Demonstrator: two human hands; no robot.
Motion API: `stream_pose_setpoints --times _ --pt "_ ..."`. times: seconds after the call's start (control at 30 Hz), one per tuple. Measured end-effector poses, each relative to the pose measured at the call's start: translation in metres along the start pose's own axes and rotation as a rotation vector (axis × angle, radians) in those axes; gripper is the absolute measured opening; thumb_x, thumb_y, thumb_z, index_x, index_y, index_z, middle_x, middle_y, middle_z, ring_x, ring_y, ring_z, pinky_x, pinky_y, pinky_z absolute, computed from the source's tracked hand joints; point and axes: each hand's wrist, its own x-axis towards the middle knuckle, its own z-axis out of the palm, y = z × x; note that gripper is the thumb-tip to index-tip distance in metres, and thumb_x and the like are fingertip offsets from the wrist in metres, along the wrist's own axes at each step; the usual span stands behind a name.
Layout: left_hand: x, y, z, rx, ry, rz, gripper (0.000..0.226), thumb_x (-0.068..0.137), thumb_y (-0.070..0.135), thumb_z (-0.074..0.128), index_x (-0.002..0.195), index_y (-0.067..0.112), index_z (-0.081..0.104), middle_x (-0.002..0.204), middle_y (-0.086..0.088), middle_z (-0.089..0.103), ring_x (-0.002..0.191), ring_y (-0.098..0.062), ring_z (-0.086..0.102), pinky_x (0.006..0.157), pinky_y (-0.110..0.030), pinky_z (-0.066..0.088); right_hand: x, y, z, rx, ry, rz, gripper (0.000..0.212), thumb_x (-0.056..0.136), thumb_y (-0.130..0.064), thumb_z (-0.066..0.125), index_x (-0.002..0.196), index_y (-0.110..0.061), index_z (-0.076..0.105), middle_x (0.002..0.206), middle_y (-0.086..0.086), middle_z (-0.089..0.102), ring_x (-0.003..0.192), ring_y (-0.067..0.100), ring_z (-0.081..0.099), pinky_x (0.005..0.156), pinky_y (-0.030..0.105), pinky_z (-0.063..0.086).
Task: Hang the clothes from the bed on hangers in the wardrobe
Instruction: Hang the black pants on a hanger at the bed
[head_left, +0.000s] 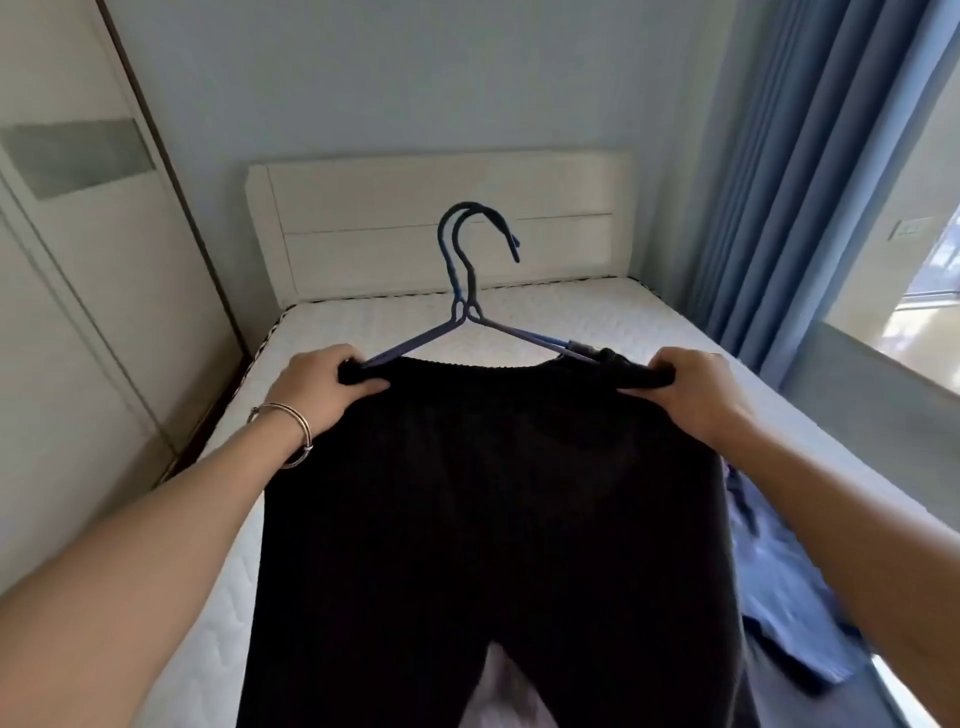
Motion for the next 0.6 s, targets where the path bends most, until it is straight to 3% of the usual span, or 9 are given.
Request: stream_pose_setpoints --times 0.1,0.27,0.37,0.43,0.53,0.6 --pt "0.031 -0.029 0.052 -0.017 -0.055 -0.071 0.023 0.071 0.045 0.072 0.078 0.027 0.06 0.069 0.007 0.056 0.071 -0.017 0.054 0.057 -0.027 0.037 0.038 0.028 0.051 0.001 -0.081 0.045 0.029 0.071 -0.04 0.074 0.063 -0.022 0.052 0.067 -0.002 0.056 0.063 0.014 0.051 0.052 0.026 0.038" --pt "0.077 -0.069 0.138 0.002 -0.085 -0.18 0.029 0.072 0.043 0.072 0.088 0.02 0.065 0.085 -0.005 0.064 0.075 -0.018 0.053 0.065 -0.028 0.038 0.097 0.072 0.128 -0.022 -0.166 0.127 0.028 0.071 -0.039 0.075 0.07 -0.016 0.058 0.071 0.002 0.058 0.075 0.026 0.059 0.065 0.035 0.047" --pt "0.104 -0.091 0.189 0.118 -0.084 -0.229 0.037 0.075 0.047 0.068 0.098 0.018 0.066 0.1 -0.01 0.066 0.098 -0.028 0.054 0.078 -0.035 0.044 0.128 0.098 0.173 -0.079 -0.182 0.155 0.027 0.072 -0.041 0.073 0.076 -0.018 0.061 0.081 0.004 0.062 0.084 0.028 0.059 0.067 0.034 0.045" --pt "0.119 -0.105 0.221 0.325 -0.094 -0.242 0.043 0.076 0.053 0.062 0.104 0.021 0.065 0.113 -0.007 0.059 0.112 -0.032 0.042 0.088 -0.039 0.038 0.146 0.116 0.205 -0.152 -0.175 0.171 0.027 0.074 -0.045 0.07 0.085 -0.021 0.065 0.095 0.007 0.064 0.095 0.03 0.058 0.076 0.036 0.045" --pt "0.137 -0.126 0.266 0.407 -0.094 -0.265 0.041 0.078 0.052 0.061 0.104 0.02 0.065 0.116 -0.007 0.05 0.109 -0.031 0.043 0.087 -0.037 0.037 0.17 0.139 0.251 -0.27 -0.152 0.174 0.029 0.077 -0.045 0.066 0.096 -0.022 0.068 0.106 0.015 0.062 0.112 0.034 0.047 0.093 0.039 0.035" --pt "0.148 -0.14 0.296 0.305 -0.076 -0.303 0.04 0.079 0.045 0.064 0.105 0.014 0.065 0.114 -0.009 0.05 0.097 -0.031 0.052 0.077 -0.036 0.041 0.186 0.153 0.282 -0.349 -0.135 0.151 0.027 0.08 -0.043 0.064 0.093 -0.021 0.069 0.101 0.016 0.063 0.114 0.03 0.043 0.093 0.039 0.03"
